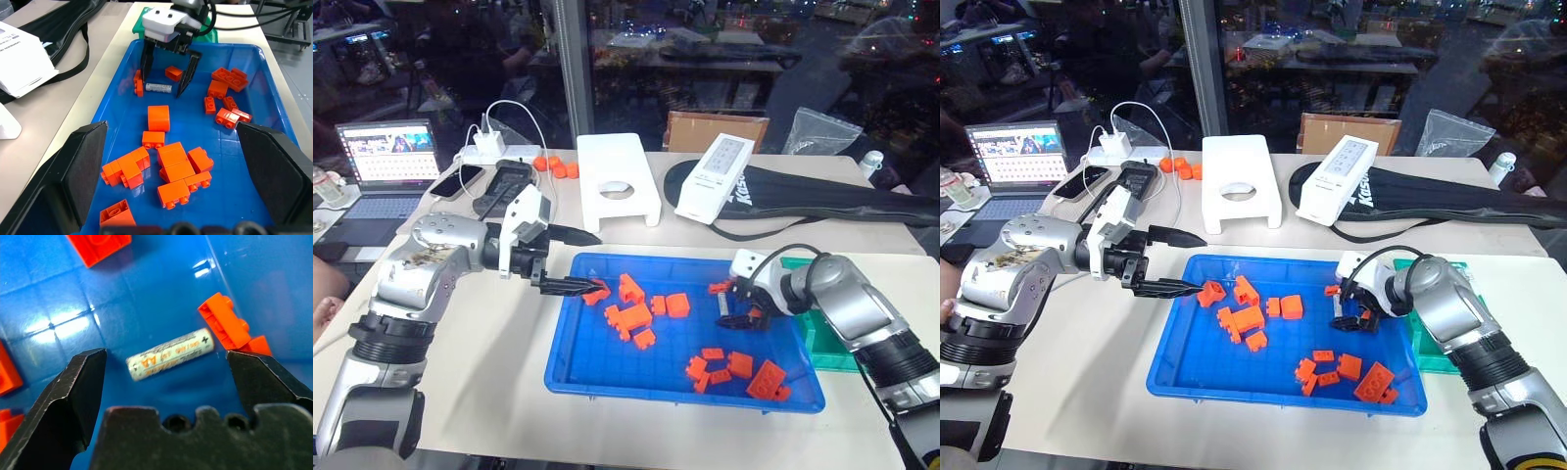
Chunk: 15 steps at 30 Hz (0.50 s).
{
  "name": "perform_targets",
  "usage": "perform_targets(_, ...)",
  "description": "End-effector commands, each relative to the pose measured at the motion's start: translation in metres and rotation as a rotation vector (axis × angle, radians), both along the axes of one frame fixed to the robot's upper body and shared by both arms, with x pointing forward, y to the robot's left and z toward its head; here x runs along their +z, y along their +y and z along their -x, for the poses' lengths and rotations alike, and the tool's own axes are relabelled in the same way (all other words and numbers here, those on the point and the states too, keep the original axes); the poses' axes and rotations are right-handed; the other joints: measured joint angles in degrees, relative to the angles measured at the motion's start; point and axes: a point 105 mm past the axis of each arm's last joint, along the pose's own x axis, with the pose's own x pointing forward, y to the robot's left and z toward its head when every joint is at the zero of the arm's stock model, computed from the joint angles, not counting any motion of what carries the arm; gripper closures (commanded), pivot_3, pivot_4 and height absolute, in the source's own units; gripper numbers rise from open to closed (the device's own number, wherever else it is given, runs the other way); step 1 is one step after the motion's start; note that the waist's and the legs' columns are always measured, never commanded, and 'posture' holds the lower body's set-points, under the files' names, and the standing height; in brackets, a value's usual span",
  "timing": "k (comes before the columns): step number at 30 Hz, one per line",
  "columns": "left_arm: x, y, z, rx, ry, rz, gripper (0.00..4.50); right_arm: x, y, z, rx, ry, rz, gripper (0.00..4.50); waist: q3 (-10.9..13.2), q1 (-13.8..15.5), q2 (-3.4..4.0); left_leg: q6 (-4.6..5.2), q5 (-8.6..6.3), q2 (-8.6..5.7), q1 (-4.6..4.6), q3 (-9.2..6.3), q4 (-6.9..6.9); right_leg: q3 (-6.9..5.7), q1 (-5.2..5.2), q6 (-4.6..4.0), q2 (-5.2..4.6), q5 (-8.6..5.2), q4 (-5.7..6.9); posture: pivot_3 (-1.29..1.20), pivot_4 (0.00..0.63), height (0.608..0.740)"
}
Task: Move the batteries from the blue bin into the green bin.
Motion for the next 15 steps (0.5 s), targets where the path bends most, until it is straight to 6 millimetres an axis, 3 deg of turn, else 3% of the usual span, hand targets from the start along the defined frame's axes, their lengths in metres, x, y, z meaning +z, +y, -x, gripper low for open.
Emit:
perform_targets(1,0.0094,-0.0007,0.0020,-0.007,-0.049,-0.004,0.00,0.0064,-0.0022,-0.0061,0.004,-0.038,0.008,0.02,0.0,0.0,0.00,0.00,0.00,0.00,0.00,0.00,0.00,0.00,0.01,0.00,0.00,0.00,0.00,0.00,0.150,0.712)
perform_targets(12,0.0074,0.0006,0.0030,-0.002,-0.048,-0.013,0.00,0.0004,0.0018,-0.0051,0.011,-0.019,-0.015,0.02,0.0,0.1,0.00,0.00,0.00,0.00,0.02,0.00,0.02,-0.01,0.05,0.00,0.00,0.00,0.00,0.00,0.150,0.712)
perform_targets(15,0.0071,0.0014,0.0028,-0.001,-0.049,-0.017,0.00,0.0008,0.0027,-0.0040,0.010,-0.010,-0.032,0.77,0.0,0.1,0.00,0.00,0.00,0.00,0.03,0.00,0.02,-0.01,0.07,0.00,0.00,0.00,0.00,0.00,0.150,0.712)
